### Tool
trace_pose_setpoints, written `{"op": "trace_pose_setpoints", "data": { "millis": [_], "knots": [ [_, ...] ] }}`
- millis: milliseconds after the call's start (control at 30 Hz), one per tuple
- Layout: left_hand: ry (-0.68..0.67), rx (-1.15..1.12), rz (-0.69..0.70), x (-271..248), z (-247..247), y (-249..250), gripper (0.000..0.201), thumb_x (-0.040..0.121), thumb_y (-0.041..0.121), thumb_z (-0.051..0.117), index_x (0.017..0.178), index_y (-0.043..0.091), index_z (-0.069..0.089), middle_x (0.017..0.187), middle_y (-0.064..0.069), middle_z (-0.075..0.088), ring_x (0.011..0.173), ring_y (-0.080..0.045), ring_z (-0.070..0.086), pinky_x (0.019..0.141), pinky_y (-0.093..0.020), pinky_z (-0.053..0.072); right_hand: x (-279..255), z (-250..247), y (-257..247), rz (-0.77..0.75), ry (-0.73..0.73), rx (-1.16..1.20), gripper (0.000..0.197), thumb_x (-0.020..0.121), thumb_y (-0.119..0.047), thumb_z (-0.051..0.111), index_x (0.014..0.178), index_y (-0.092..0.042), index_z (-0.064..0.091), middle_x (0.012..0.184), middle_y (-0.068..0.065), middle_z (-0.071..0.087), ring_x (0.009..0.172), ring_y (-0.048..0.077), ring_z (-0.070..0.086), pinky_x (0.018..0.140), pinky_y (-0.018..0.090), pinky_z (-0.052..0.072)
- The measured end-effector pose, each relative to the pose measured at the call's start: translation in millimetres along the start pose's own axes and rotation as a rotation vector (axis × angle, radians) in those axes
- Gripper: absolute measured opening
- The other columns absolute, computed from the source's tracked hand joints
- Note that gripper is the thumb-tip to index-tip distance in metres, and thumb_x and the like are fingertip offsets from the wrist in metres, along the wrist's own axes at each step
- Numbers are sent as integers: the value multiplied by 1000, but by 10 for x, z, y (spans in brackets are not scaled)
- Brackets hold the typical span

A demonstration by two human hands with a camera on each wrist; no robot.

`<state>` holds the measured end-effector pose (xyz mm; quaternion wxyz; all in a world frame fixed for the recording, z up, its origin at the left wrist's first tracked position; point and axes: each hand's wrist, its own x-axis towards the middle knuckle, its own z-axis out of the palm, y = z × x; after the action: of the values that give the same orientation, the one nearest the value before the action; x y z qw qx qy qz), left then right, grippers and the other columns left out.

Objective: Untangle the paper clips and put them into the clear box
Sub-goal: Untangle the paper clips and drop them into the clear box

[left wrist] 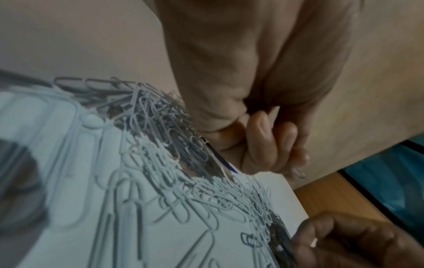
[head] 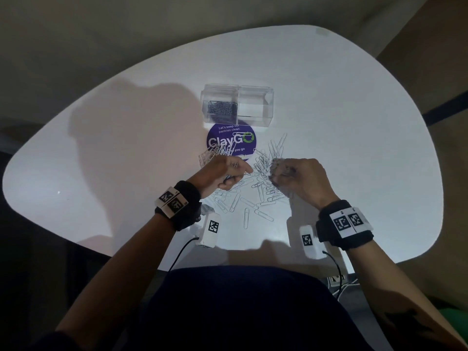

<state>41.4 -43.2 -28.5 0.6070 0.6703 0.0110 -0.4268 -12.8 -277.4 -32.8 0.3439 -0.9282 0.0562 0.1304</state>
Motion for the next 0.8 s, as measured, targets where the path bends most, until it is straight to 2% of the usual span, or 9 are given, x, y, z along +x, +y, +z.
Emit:
{"op": "trace_pose_setpoints", "data": {
  "millis": [100, 200, 267, 400, 500, 567, 633, 700, 800],
  "knots": [
    [2, -67, -8, 6, 3, -3, 27, 95, 2, 42, 107, 3, 66, 64, -5, 48, 50, -12, 28, 46, -27, 19, -47, 142, -52, -68, -68, -111, 25, 71, -44, 80, 81, -28, 64, 74, -12, 66, 73, 12, 59, 69, 29, 48],
    [62, -145, -6, -5, -24, 11, 22, 82, 10, 45, 87, 2, 65, 68, -8, 53, 48, -12, 31, 44, -23, 20, -27, 257, -116, -83, -98, -121, 22, 73, -39, 78, 81, -28, 60, 70, -11, 61, 73, 17, 57, 69, 35, 49],
    [94, -154, -10, -13, -48, 17, 20, 82, 17, 44, 77, 3, 58, 67, -9, 53, 47, -13, 31, 43, -21, 19, -3, 283, -135, -77, -88, -100, 15, 74, -31, 76, 78, -29, 61, 71, -11, 64, 76, 19, 61, 70, 34, 50],
    [167, -4, -99, 17, -72, 9, 37, 97, 34, 44, 62, 19, 41, 56, 2, 38, 45, -11, 23, 43, -19, 15, 28, 214, -99, -7, -41, -57, 15, 69, -29, 79, 76, -32, 66, 82, -15, 71, 84, 14, 67, 76, 31, 53],
    [163, 74, -121, 34, -28, 10, 43, 100, 38, 39, 60, 22, 38, 54, 6, 26, 47, -11, 15, 43, -20, 13, 72, 162, -66, 36, 18, -32, 16, 72, -33, 80, 83, -31, 69, 84, -14, 70, 88, 17, 67, 71, 25, 44],
    [164, 139, -106, 29, 30, 40, 37, 100, 29, 39, 68, 17, 53, 53, 8, 27, 47, -10, 16, 43, -21, 13, 96, 166, -92, 33, 46, -81, 16, 77, -35, 78, 89, -30, 69, 82, -10, 67, 87, 22, 66, 69, 24, 39],
    [168, 280, -22, 14, 75, 64, 29, 99, 16, 37, 91, 8, 64, 57, 9, 33, 47, -7, 25, 42, -19, 20, 113, 191, -135, 8, 54, -140, 22, 82, -36, 74, 102, -30, 70, 93, -4, 73, 93, 24, 67, 71, 25, 40],
    [196, 554, 121, -7, 102, 66, 28, 101, 14, 37, 102, 7, 64, 68, 8, 47, 56, -2, 42, 50, -14, 32, 122, 207, -183, -22, 47, -188, 34, 84, -33, 71, 118, -32, 66, 104, -2, 74, 100, 25, 66, 76, 28, 44],
    [263, 917, 267, -15, 170, -13, 24, 98, 23, 50, 117, 14, 59, 77, 5, 56, 68, -15, 54, 62, -26, 38, 149, 215, -219, -34, -20, -210, 39, 84, -35, 72, 122, -34, 64, 108, -4, 73, 105, 25, 64, 82, 31, 45]
  ]
}}
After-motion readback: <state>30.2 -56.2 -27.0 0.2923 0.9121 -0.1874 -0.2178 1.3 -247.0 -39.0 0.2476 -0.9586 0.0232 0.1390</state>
